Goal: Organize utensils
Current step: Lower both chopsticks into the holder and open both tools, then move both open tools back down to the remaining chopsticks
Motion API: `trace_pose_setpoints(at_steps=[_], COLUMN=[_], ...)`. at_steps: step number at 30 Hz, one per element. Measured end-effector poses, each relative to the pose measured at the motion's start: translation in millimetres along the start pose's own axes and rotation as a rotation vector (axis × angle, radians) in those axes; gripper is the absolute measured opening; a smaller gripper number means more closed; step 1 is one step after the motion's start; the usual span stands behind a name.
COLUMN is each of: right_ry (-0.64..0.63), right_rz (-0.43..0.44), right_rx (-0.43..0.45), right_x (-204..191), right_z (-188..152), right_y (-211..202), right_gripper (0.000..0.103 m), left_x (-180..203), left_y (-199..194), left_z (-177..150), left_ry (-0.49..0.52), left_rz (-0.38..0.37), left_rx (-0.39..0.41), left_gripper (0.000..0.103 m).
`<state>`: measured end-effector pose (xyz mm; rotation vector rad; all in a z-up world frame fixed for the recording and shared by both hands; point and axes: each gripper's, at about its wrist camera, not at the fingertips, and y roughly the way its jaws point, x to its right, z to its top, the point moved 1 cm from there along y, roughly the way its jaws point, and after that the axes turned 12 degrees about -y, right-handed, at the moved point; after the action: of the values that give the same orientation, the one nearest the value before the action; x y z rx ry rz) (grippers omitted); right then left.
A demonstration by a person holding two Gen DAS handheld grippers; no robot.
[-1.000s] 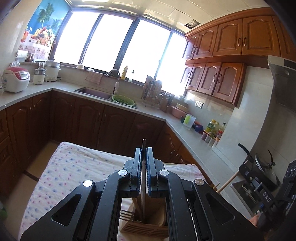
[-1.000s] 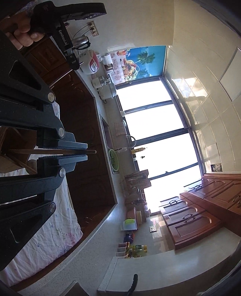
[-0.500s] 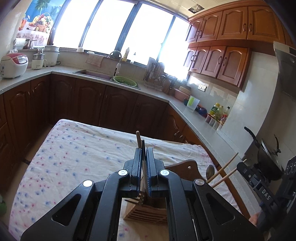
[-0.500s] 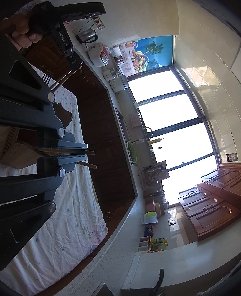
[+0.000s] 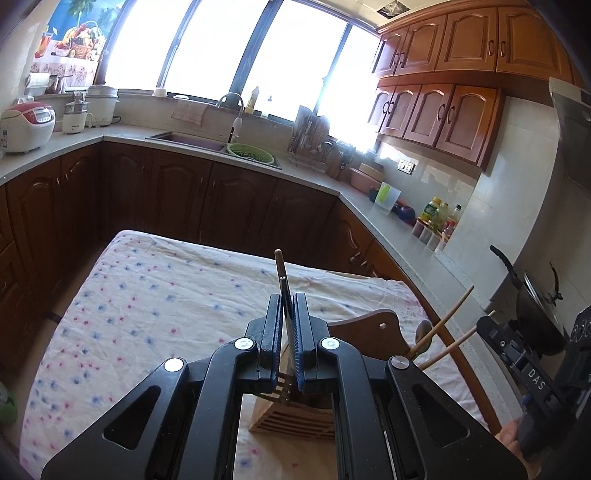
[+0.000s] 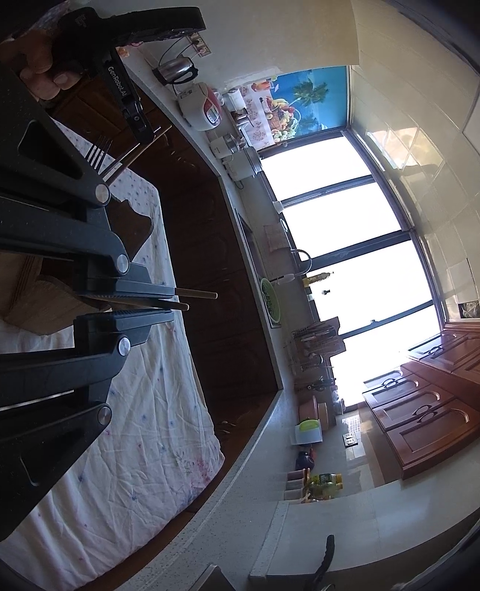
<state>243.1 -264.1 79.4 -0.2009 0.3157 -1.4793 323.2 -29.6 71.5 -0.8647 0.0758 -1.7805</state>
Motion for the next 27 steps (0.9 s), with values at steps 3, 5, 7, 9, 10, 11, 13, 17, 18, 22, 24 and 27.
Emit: trace_pose_setpoints(at_steps=[3,5,7,9,10,11,13,17,18,22,24,27], right_ry=[0.02,0.028,0.033,0.034,0.032,0.03,0.025,0.016,0.018,0.027,0.032,0.038], right_rz=[0.01,0.016,0.014,0.017,0.014,0.011,0.006,0.003,0.003,0.004,-0.002,-0.011], right_rx=[0.006,0.032,0.062,0.092,0.105,0.115,0.133,0.135,0.13,0.09,0.066,0.032], right_x=[4.1,5.4,5.6,6.3,6.3,6.2,5.7,4.9,5.3,9.8,14.0,19.5], right_z=[0.9,3.0,6.8,10.5,11.8,12.9,13.0,5.6,2.7,-12.9,-23.1,-39.1], right_y=[-3.8,-11.3,-21.5,-32.3,-37.9,-43.4,-54.8,-73.7,-77.1,-89.3,-95.1,-103.5], right_gripper=[0.023,0.055,0.069,0.08,0.087,0.092,0.098,0.101,0.101,0.101,0.101,0.101], left_x=[-2.0,-2.6,-2.8,-2.3,-2.3,-2.2,-2.2,-6.0,-6.9,-9.7,-11.0,-13.4], left_y=[-5.8,-14.0,-23.3,-32.3,-37.2,-42.3,-52.1,-67.3,-69.6,-76.0,-79.0,-80.2], left_z=[1.8,2.0,1.1,-1.4,-3.4,-5.9,-11.1,-26.2,-31.1,-51.8,-63.2,-79.5], left_ry=[-0.009,-0.021,-0.025,-0.023,-0.022,-0.02,-0.02,-0.026,-0.025,-0.007,0.001,0.01], left_rz=[-0.008,-0.011,-0.012,-0.01,-0.008,-0.004,0.01,0.024,0.027,0.049,0.054,0.07], left_rx=[-0.003,0.008,0.021,0.022,0.025,0.029,0.035,0.026,0.017,-0.022,-0.042,-0.076], left_gripper=[0.017,0.034,0.046,0.055,0.06,0.063,0.073,0.079,0.079,0.079,0.079,0.079])
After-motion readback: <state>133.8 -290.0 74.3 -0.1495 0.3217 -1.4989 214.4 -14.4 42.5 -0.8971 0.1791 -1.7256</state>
